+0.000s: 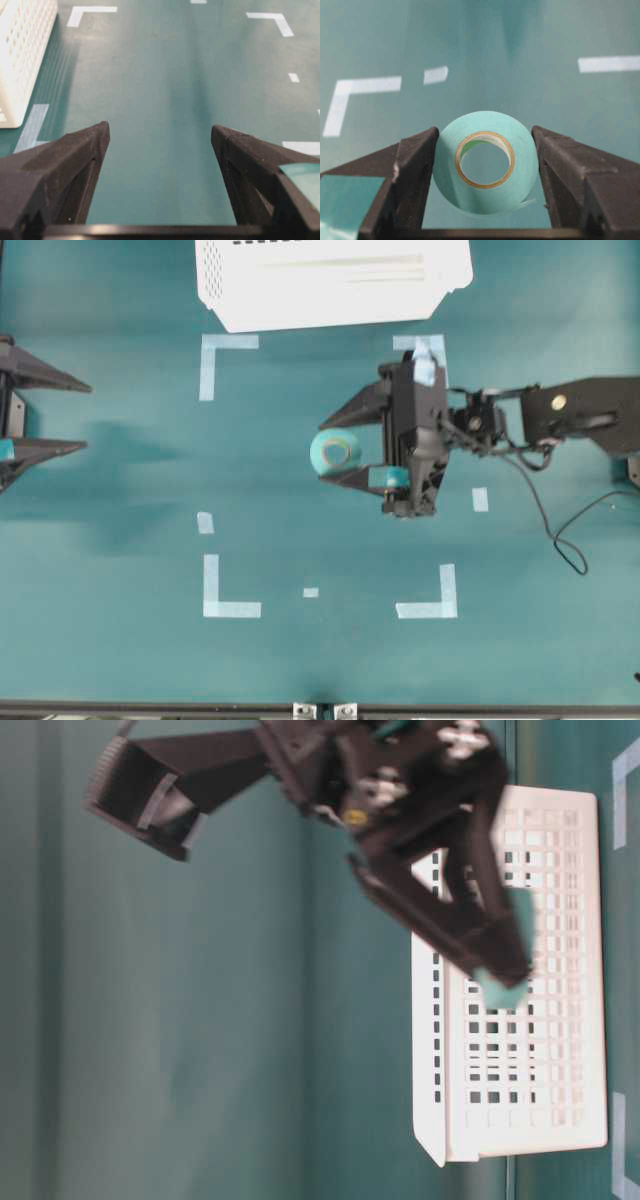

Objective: Put the tape in the middle into the white basket.
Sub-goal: 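Lift the tape roll and carry it toward the white basket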

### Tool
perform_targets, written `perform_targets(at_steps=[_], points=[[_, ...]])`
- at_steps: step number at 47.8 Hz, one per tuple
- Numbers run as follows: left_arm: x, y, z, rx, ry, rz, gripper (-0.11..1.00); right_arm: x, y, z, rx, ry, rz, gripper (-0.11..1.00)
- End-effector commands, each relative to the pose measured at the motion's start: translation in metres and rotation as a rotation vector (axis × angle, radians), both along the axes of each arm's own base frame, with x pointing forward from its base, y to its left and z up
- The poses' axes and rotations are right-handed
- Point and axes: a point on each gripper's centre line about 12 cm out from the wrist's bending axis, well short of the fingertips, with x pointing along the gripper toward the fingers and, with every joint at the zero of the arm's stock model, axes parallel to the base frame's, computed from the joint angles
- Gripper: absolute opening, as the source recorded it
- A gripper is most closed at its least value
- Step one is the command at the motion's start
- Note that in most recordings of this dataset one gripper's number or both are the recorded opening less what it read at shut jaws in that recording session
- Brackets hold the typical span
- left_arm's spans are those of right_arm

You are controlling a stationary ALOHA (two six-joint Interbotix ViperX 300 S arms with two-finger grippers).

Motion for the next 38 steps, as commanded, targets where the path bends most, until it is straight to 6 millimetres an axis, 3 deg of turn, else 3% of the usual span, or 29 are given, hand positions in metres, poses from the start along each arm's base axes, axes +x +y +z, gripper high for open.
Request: perform_targets(at_steps=[1, 12, 25, 38], points=[[0.001, 0.0, 0.005, 0.002, -0.011, 0.003, 0.37, -0.001, -0.004, 0.024, 0.002, -0.057, -0.008, 0.66], [0.001, 0.0, 0.005, 0.002, -0.009, 0.003, 0.37, -0.006, -0.008, 0.038, 0.003, -0.074, -0.02, 0.66], [0.001, 0.0, 0.005, 0.002, -0.009, 0.003, 0.37, -0.006, -0.015, 0.039, 0.002, -0.075, -0.037, 0.66], [0.001, 0.0, 0.005, 0.002, -0.009, 0.003, 0.37, -0.008, -0.041, 0.042, -0.003, -0.075, -0.103, 0.66]])
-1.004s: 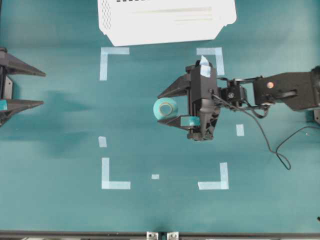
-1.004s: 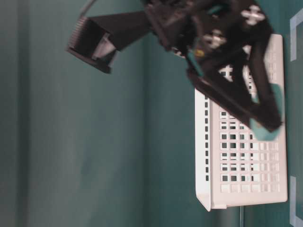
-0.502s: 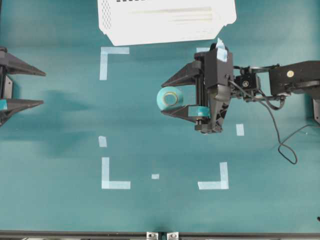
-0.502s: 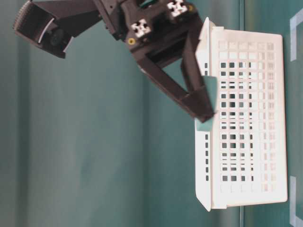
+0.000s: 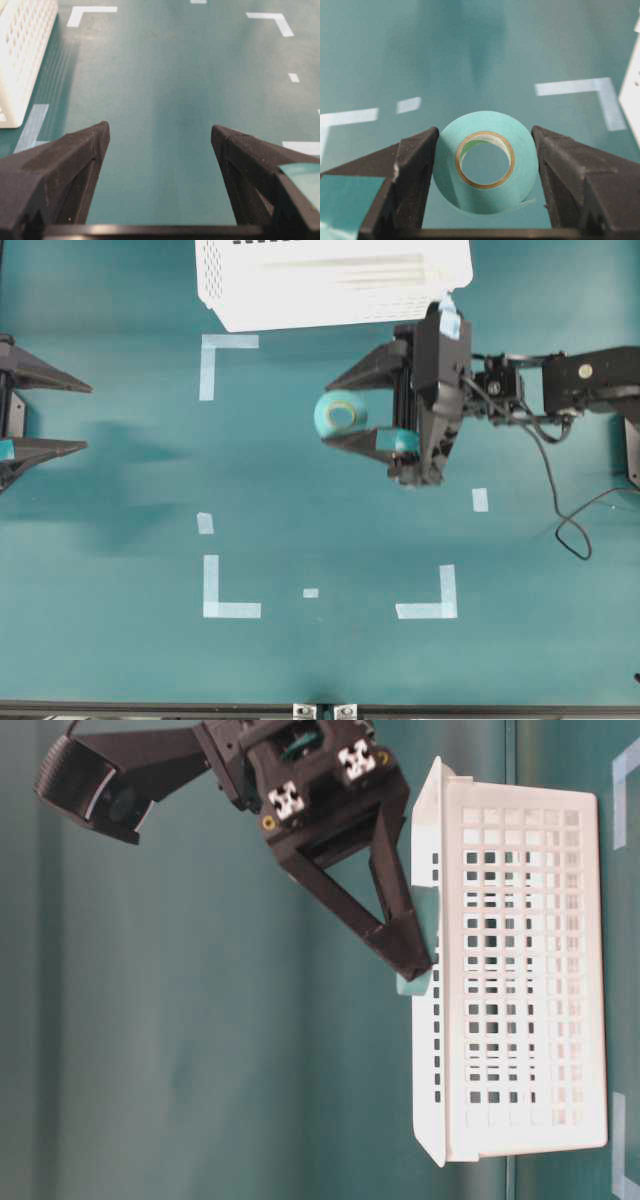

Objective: Put the tape in the middle into the white basket.
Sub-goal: 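Lift the tape roll and carry it toward the white basket, then lower the tape roll into the basket and open the right gripper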

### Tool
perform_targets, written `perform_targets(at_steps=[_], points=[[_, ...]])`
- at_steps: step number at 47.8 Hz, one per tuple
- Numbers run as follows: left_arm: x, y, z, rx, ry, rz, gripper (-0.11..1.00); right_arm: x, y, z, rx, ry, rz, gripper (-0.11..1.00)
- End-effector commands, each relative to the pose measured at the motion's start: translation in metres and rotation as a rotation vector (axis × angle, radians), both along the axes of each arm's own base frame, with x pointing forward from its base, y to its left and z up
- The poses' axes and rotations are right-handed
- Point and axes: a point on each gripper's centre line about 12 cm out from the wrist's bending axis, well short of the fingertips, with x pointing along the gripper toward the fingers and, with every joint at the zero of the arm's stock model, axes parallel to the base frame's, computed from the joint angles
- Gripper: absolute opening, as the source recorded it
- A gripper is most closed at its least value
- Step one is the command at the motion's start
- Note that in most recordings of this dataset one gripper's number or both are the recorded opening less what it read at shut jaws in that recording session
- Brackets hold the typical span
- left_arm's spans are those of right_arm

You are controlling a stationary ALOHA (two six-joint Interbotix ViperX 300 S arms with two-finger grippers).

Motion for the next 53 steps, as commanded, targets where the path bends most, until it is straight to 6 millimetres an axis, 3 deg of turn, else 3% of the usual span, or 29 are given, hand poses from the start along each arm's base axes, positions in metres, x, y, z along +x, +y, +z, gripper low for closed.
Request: perform_targets(at_steps=[1, 18, 53], points=[[0.001, 0.0, 0.005, -0.001, -0.009, 0.003, 0.37, 0.0, -0.009, 0.016, -0.005, -0.043, -0.023, 0.66], [0.001, 0.0, 0.005, -0.001, -0.012, 0.003, 0.37, -0.004, -0.051, 0.016, -0.015, -0.042, -0.129, 0.66], [0.001, 0.0, 0.005, -0.001, -0.009, 0.003, 0.37, -0.019, -0.111, 0.016, -0.045, -0.039, -0.277, 0.66]])
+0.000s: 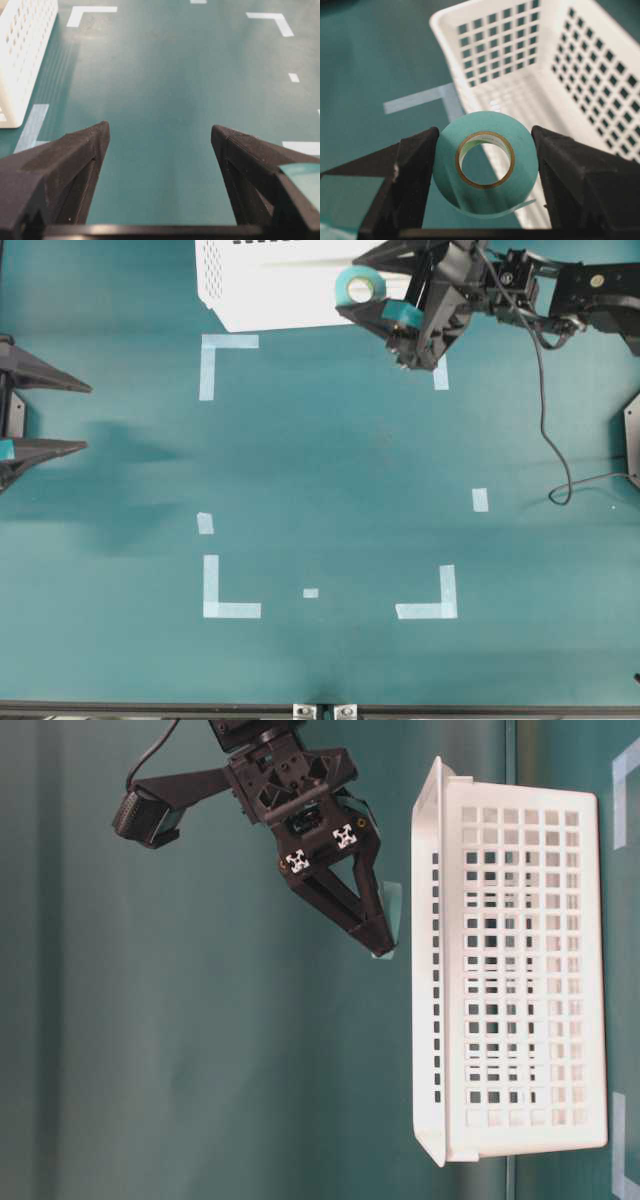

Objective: Put the tape in the middle into the white basket.
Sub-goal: 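Lower the tape roll into the basket and open the right gripper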

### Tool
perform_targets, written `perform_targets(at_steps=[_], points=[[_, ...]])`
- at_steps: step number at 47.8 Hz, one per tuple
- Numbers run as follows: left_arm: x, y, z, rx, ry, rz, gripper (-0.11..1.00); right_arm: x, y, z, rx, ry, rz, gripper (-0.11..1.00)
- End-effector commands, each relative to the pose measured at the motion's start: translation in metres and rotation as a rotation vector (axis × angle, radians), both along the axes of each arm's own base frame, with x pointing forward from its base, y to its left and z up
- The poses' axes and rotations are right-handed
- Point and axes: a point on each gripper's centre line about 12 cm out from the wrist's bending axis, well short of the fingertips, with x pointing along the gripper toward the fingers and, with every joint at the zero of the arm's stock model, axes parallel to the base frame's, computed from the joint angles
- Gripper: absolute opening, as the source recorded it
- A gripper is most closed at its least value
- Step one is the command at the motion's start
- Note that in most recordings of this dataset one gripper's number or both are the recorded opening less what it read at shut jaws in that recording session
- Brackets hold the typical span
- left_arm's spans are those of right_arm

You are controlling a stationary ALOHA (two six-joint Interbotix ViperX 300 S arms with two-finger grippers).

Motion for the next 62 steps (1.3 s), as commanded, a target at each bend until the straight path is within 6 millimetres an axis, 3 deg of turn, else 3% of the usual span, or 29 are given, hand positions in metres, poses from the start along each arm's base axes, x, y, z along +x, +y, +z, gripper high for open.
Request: perform_targets(at_steps=[1, 31, 62], points=[[0.001, 0.001, 0.005, -0.001, -0.009, 0.005, 0.37, -0.001, -0.006, 0.017, -0.021, -0.048, -0.014, 0.66], [0.001, 0.001, 0.005, -0.001, -0.011, 0.005, 0.37, -0.017, -0.044, 0.014, -0.031, -0.037, -0.116, 0.66], [0.001, 0.001, 0.005, -0.001, -0.012, 0.005, 0.37, -0.021, -0.051, 0.013, -0.045, -0.025, -0.127, 0.66]])
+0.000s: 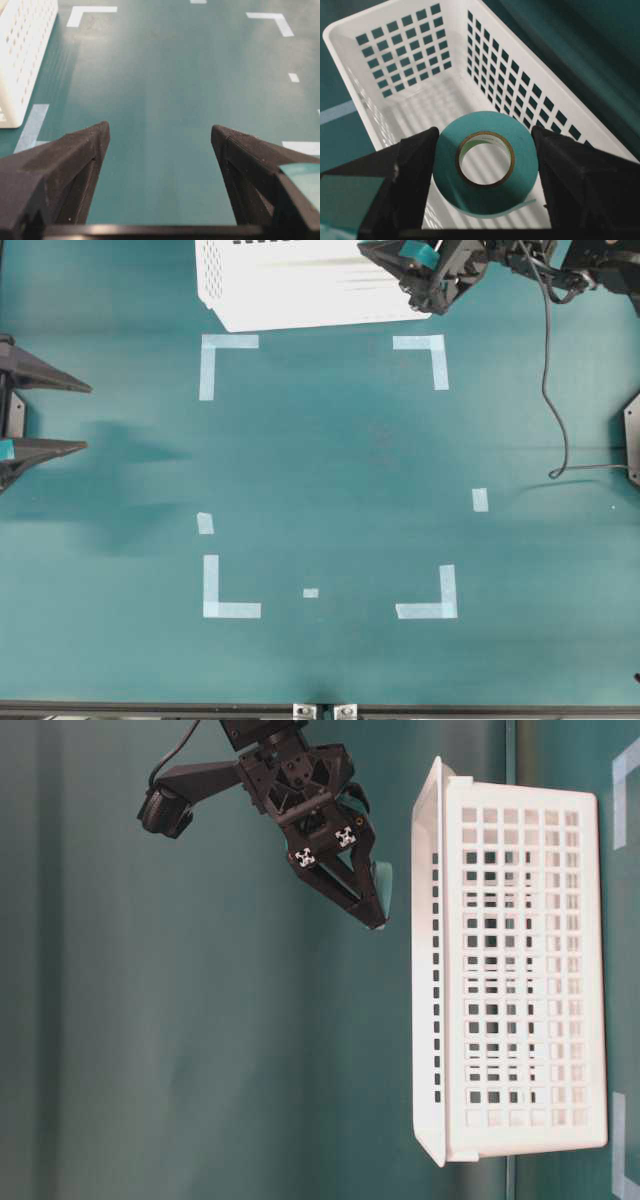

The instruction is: Put the tape in the middle into the white basket.

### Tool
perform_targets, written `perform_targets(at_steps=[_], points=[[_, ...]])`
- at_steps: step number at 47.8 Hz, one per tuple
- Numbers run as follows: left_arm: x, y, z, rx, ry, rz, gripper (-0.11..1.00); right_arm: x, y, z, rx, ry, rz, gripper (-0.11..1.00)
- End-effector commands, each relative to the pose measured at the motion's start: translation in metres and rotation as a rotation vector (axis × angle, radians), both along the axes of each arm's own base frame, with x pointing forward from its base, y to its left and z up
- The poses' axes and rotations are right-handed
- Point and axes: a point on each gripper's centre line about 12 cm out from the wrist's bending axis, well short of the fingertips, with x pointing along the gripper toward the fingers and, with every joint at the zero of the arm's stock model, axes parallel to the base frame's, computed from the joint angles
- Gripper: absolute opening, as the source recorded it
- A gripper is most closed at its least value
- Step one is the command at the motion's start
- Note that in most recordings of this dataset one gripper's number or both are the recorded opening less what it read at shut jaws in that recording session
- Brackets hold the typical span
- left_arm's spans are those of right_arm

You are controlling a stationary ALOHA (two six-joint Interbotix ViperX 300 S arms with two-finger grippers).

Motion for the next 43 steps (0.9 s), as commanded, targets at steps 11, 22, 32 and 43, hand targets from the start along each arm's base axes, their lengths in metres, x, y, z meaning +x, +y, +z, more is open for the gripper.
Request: perform_targets(at_steps=[11, 22, 32, 43], points=[[0.0012, 0.0004, 0.0046, 0.0, -0.009, 0.003, 0.37, -0.0015, -0.0018, 0.0119, -0.015, -0.03, -0.006, 0.66], [0.0013, 0.0004, 0.0053, 0.002, -0.011, 0.003, 0.37, -0.0025, -0.0052, 0.0095, -0.012, -0.025, -0.015, 0.66], [0.0012, 0.0004, 0.0046, 0.0, -0.009, 0.003, 0.37, -0.0024, -0.0064, 0.01, -0.02, -0.026, -0.015, 0.96], [0.0012, 0.0004, 0.0048, 0.0, -0.011, 0.003, 0.37, -0.0022, -0.0064, 0.0108, -0.026, -0.035, -0.013, 1.0]])
